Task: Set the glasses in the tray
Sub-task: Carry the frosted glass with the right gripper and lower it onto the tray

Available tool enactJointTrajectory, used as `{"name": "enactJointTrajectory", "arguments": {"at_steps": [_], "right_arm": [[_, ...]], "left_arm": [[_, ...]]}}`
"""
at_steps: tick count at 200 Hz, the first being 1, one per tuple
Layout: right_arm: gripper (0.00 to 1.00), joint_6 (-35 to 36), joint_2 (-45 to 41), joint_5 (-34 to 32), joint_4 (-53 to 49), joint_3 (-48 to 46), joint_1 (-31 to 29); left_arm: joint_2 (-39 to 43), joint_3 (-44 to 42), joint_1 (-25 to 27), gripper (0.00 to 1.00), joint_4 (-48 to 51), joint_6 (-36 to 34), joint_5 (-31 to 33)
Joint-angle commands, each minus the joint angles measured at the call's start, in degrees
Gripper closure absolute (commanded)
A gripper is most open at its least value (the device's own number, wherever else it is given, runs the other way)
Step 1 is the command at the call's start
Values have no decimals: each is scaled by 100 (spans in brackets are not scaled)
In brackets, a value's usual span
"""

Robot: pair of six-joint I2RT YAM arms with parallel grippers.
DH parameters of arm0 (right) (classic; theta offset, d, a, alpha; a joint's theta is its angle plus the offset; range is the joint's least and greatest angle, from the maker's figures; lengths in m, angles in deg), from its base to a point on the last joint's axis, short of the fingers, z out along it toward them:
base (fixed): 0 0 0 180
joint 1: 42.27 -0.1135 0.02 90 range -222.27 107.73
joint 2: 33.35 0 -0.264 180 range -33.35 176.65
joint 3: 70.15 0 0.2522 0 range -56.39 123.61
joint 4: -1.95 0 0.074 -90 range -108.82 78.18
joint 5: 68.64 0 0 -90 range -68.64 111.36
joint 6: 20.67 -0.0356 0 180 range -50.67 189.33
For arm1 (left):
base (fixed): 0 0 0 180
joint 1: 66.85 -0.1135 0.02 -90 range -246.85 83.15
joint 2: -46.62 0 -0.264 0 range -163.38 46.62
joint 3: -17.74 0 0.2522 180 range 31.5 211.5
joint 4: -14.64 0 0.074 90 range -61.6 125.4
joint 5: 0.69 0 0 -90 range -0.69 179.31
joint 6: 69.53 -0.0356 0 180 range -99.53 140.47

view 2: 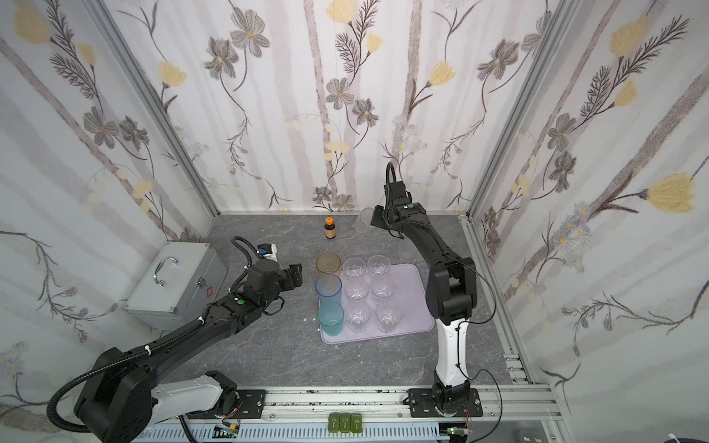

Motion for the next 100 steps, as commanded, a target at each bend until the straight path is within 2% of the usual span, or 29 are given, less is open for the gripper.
{"name": "enactJointTrajectory", "arguments": {"at_steps": [1, 31, 58, 73, 100], "right_arm": [[97, 140, -1097, -281, 259, -1086, 137], [97, 160, -2666, -649, 85, -2777, 579], [97, 438, -3667, -1037, -358, -3615, 960], [98, 575, -3795, -1215, -450, -3875, 1001], [98, 628, -3354, -1127, -517, -3938, 1012]], "left_arm": [[82, 64, 235, 14, -240, -204, 543], [247, -216, 414, 14, -874, -398, 664], [184, -292, 479, 14, -1105, -374, 644], [44, -266, 518, 14, -1128, -341, 603], [-90, -220, 628, 14, -1128, -229, 575]]}}
